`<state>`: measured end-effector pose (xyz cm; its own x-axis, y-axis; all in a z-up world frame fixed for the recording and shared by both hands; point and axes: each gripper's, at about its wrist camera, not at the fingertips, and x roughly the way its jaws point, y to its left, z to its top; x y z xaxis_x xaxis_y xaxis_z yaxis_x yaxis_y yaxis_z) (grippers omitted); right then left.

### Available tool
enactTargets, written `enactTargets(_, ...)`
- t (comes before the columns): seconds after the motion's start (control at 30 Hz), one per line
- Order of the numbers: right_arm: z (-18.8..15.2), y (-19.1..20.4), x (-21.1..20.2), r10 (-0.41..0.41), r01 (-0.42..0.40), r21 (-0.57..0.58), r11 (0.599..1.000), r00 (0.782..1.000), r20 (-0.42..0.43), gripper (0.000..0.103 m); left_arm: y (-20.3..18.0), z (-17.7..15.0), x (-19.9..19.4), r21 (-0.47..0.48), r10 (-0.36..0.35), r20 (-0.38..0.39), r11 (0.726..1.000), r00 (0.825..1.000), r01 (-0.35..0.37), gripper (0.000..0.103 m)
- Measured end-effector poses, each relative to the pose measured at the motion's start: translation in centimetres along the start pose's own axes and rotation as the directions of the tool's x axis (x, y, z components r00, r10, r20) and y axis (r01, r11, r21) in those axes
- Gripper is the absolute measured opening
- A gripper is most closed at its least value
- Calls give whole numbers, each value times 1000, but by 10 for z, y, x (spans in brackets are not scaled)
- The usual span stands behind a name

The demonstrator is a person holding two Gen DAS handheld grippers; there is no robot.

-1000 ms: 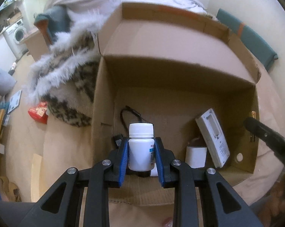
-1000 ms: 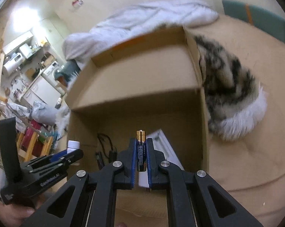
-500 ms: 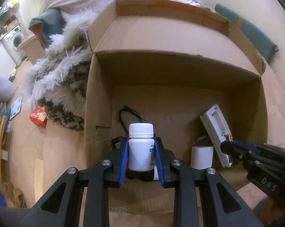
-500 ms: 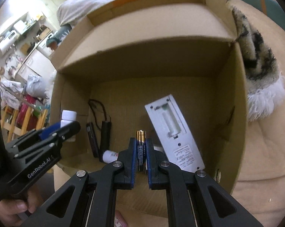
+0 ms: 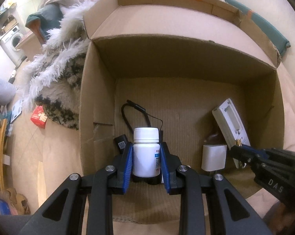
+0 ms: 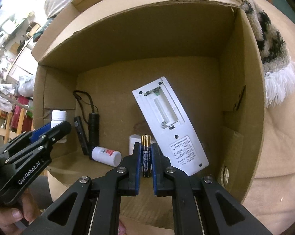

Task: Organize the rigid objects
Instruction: 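Carry both items into the box and open both grippers to release them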

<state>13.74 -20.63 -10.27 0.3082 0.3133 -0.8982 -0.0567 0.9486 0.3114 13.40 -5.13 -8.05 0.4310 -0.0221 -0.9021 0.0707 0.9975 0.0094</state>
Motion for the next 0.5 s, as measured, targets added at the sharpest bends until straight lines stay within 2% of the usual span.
enactTargets(0.23, 1, 1, -1, -11, 11, 0, 1000, 1000, 7, 10, 1, -1, 6, 10, -20, -17, 1000, 1000, 20, 24)
enactTargets(0.33, 1, 0, -4, -13, 13, 7, 1000, 1000, 27, 10, 2, -2, 7, 13, -6, -11, 1000, 1000, 6, 24)
enactTargets(0.47, 5, -5, -14, 20, -23, 36, 999, 997, 70, 11, 0, -3, 5, 19, 17, -7, 1000, 1000, -17, 25)
enactTargets(0.5, 6, -6, -16, 31, -34, 44, 998, 996, 79, 11, -2, -4, 3, 18, 19, -10, 1000, 1000, -19, 29)
